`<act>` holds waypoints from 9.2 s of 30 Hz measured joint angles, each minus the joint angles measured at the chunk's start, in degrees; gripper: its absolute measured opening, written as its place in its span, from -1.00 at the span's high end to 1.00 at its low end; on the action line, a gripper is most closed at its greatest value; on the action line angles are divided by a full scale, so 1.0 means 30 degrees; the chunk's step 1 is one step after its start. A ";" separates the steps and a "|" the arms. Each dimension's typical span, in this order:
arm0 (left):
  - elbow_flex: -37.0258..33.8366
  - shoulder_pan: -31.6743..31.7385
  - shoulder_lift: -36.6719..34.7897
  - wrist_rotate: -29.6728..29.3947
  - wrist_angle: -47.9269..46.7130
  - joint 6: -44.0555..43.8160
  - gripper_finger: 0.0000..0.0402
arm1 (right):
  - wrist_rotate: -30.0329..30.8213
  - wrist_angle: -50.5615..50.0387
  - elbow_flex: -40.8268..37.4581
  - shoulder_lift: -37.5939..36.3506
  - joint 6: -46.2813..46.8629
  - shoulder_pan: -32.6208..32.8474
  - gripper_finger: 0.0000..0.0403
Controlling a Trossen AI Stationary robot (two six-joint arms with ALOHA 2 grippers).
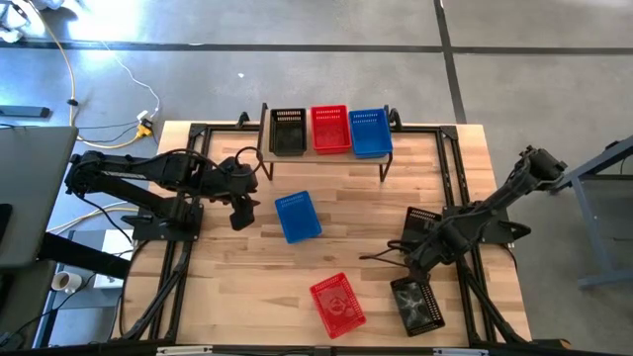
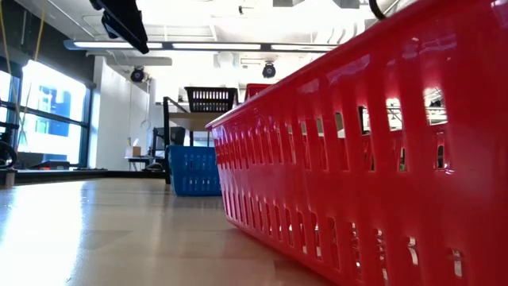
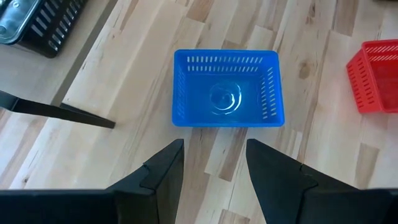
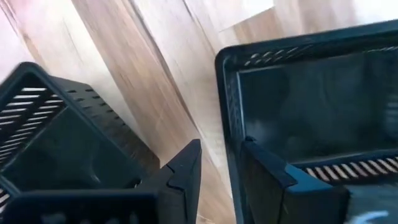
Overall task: Stack baskets on shelf by color
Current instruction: Stack the top black bin on top of the black bin on the shelf
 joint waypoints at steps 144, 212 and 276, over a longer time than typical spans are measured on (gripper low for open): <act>0.0007 0.0911 0.6018 -0.0823 0.6899 -1.4856 0.48 | 0.4817 -0.4495 2.2567 1.4309 -2.2510 -0.8153 1.00; 0.0007 0.0509 0.1455 -0.3159 0.6543 -1.0834 1.00 | 0.5040 -0.8098 2.2592 1.1283 -1.3862 -0.6613 0.26; 0.3579 1.6946 0.3072 0.7716 0.6150 -0.8402 1.00 | 0.4400 -0.8939 2.2607 0.7373 -2.0376 -1.8466 0.26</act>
